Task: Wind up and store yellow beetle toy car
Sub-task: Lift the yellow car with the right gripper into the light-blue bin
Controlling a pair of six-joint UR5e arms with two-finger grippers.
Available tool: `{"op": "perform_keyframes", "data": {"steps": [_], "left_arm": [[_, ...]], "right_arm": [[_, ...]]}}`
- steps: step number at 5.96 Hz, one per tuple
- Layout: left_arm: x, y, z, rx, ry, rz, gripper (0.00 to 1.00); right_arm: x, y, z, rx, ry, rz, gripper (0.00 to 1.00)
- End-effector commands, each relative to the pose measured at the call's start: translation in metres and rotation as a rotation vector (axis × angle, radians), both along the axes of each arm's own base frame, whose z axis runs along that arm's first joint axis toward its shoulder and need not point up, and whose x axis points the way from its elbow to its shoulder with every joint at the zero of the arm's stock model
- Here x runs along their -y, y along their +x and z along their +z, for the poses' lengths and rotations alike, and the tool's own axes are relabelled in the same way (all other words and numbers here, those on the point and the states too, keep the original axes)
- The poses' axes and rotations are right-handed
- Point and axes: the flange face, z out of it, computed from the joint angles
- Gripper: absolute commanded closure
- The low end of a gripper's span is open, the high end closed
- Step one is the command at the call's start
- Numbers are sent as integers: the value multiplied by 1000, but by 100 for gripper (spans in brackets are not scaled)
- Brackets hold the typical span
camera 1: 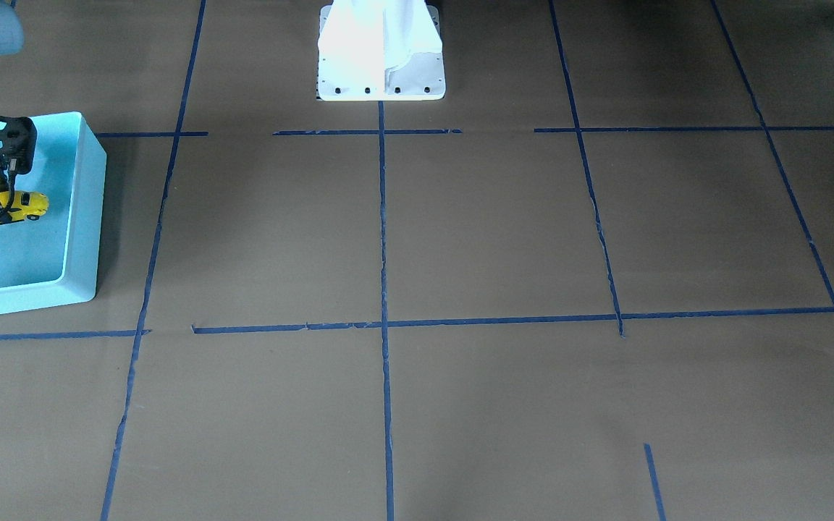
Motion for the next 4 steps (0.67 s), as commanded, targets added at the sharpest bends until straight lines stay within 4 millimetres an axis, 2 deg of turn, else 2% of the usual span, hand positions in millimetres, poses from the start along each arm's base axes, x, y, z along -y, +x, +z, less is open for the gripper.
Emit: {"op": "perform_keyframes", "data": {"steps": [1, 2, 3, 4], "left_arm": [[-1, -1, 1, 1, -2, -2, 0], [-1, 0, 1, 0, -1, 1, 0], [-1, -1, 1, 1, -2, -2, 0], [-1, 0, 1, 1, -1, 1, 0]], "right_arm": [[2, -8, 7, -8, -7, -9, 99], [6, -12, 11, -12, -13, -9, 98], [15, -20, 5, 0, -5, -7, 97], [15, -20, 4, 1, -7, -6, 96]]}}
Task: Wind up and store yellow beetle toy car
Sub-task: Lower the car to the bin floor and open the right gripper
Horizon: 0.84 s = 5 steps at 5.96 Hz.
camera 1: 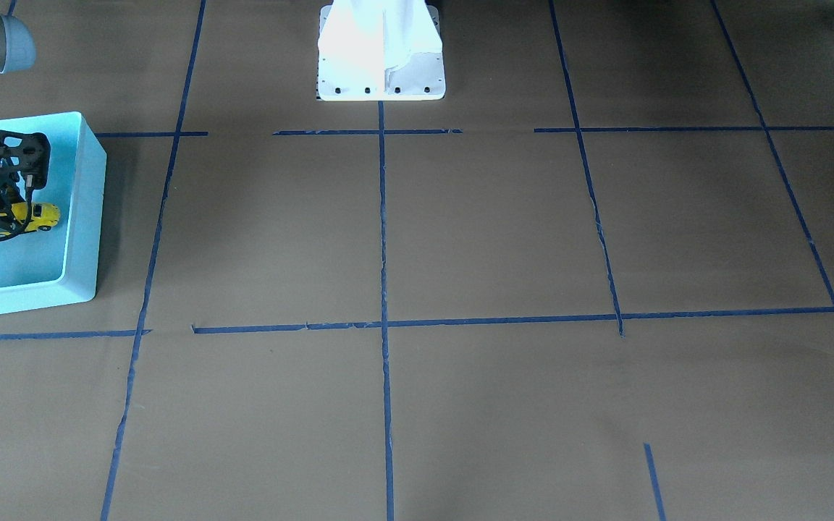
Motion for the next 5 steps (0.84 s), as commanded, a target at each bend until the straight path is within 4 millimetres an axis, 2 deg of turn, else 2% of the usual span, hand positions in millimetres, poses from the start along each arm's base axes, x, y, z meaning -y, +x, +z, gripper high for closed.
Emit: {"op": "perform_keyframes", "data": {"steps": [1, 3, 5], "left_arm": [[-1, 0, 1, 0, -1, 1, 0], [-1, 0, 1, 0, -1, 1, 0], [-1, 0, 1, 0, -2, 0, 0]], "right_arm": [[2, -2, -2, 7, -19, 29, 88], [2, -2, -2, 7, -20, 31, 71], [1, -3, -2, 7, -18, 25, 38]]}}
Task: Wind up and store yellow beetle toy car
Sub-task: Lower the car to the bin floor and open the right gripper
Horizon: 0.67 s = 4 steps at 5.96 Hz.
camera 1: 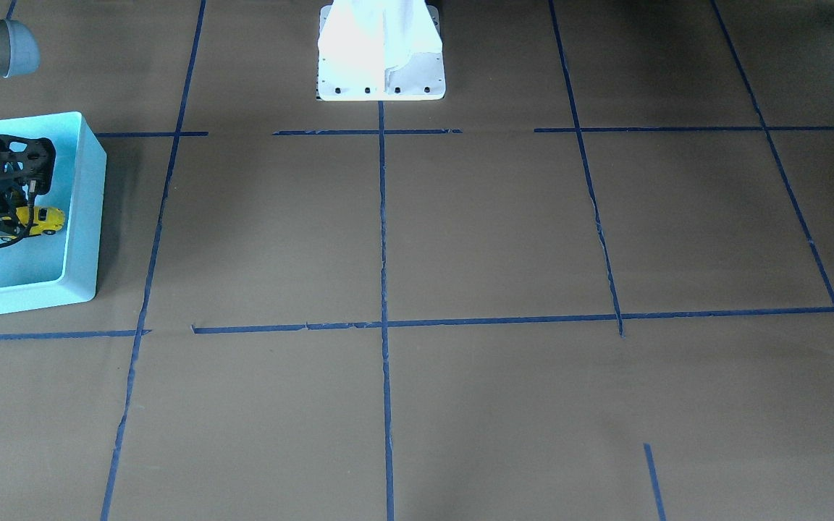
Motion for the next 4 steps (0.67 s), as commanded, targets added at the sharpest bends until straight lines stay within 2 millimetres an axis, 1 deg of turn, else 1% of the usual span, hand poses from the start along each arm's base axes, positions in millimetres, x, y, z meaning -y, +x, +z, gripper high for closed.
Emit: {"op": "perform_keyframes", "data": {"steps": [1, 2, 3, 4], "left_arm": [[1, 0, -1, -1, 3, 0, 0], [0, 0, 0, -1, 0, 0, 0], [1, 0, -1, -1, 3, 0, 0], [0, 0, -1, -1, 1, 0, 0]], "right_arm": [[0, 1, -4, 8, 11, -9, 0], [-4, 4, -20, 32, 26, -9, 0], [-22, 19, -49, 90, 25, -23, 0], [-30, 58, -63, 116, 18, 32, 0]]}}
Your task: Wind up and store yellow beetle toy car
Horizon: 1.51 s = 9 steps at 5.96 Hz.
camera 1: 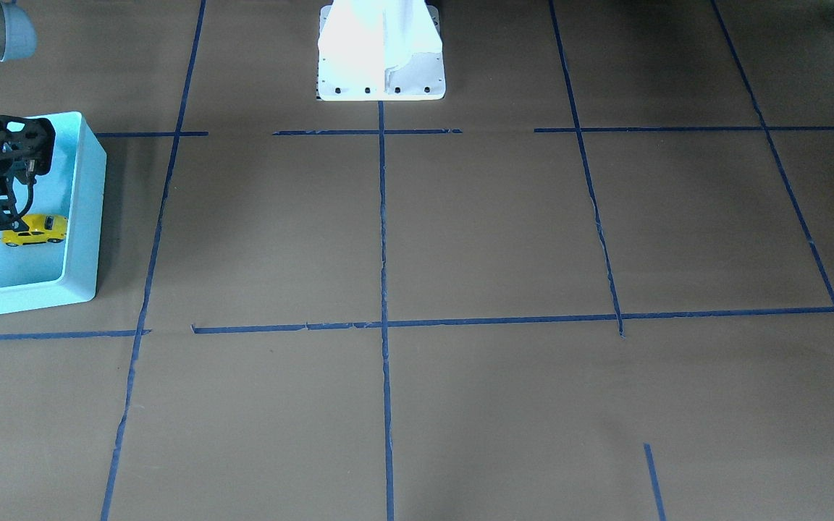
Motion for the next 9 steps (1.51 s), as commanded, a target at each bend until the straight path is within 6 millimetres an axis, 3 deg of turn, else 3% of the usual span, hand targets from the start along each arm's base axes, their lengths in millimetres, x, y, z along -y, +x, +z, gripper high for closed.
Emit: {"op": "perform_keyframes", "data": {"steps": [1, 3, 4, 5, 6, 8, 9], "left_arm": [[0, 0, 0, 0, 0, 0, 0], [0, 0, 0, 0, 1, 0, 0], [0, 0, 0, 0, 1, 0, 0], [0, 0, 0, 0, 1, 0, 0], [0, 0, 0, 0, 2, 1, 0], [0, 0, 0, 0, 1, 0, 0], [0, 0, 0, 0, 1, 0, 0]], "right_arm": [[-15, 67, -7, 63, -69, 89, 0], [-5, 171, 15, 82, -328, 347, 0], [10, 229, 32, 63, -462, 515, 0], [-7, 283, 57, 43, -733, 707, 0], [-22, 311, 68, 93, -1016, 994, 0], [-12, 313, 57, 107, -1220, 1280, 0], [-9, 314, 55, 134, -1227, 1342, 0]]}}
